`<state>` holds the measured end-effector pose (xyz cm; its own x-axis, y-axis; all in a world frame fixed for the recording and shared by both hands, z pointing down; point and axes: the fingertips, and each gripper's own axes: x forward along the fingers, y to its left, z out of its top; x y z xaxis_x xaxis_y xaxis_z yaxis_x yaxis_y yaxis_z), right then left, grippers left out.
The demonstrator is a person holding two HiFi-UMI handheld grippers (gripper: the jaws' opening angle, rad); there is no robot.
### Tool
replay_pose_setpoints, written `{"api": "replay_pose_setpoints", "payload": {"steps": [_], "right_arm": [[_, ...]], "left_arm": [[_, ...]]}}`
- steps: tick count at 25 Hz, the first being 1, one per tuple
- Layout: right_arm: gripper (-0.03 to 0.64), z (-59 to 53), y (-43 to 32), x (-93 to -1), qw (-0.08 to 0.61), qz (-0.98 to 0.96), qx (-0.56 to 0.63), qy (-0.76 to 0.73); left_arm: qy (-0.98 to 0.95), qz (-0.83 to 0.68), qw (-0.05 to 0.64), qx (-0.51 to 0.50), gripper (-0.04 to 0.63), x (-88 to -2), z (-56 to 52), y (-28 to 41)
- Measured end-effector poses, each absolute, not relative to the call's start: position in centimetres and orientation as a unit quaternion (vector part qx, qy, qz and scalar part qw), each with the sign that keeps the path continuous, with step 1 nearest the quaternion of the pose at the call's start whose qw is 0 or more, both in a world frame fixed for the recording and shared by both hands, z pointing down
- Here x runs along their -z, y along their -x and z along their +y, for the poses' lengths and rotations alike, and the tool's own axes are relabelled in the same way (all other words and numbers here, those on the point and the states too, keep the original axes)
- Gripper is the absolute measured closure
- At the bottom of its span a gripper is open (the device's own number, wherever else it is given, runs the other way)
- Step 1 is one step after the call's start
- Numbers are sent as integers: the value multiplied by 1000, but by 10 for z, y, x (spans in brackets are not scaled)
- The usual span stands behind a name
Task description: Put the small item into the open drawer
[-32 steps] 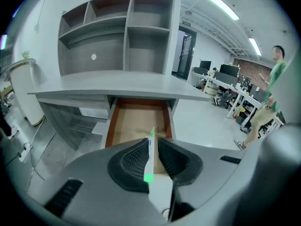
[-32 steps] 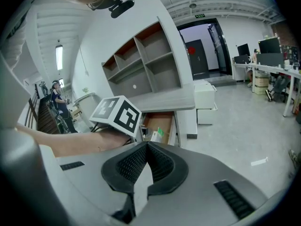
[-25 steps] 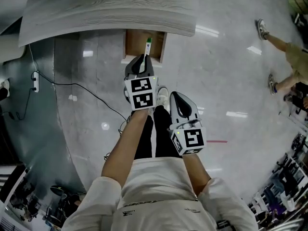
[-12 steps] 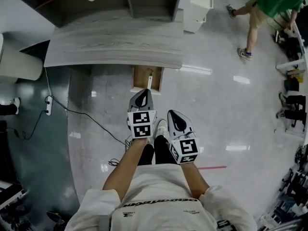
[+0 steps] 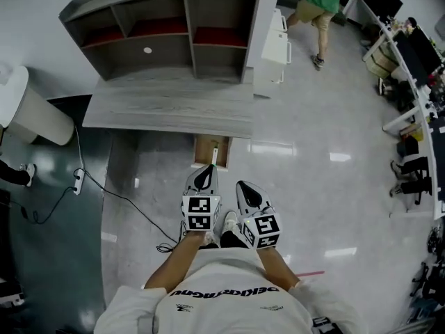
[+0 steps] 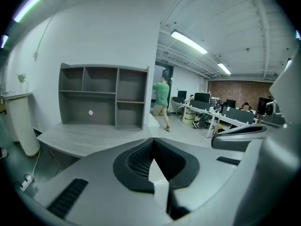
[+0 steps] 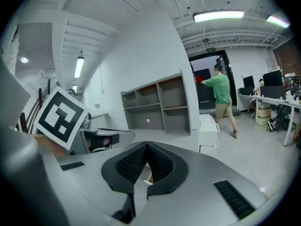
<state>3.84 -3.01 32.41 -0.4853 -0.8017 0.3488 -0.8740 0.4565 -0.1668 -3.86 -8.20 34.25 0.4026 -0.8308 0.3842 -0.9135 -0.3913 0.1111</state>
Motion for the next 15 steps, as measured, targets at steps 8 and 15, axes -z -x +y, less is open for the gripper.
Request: {"api": "replay_pose_setpoints", "payload": {"steps": [8,15], "right_arm": [[588,-40,-40,-265,75,-853,-124,-501],[589,-47,-34,-235,47,-855,-103,-506]], "left_arm": [[-839,-525,103,-101,580,-280,-67,42],[-845,-524,85,-68,580,-249,-59,41]]}}
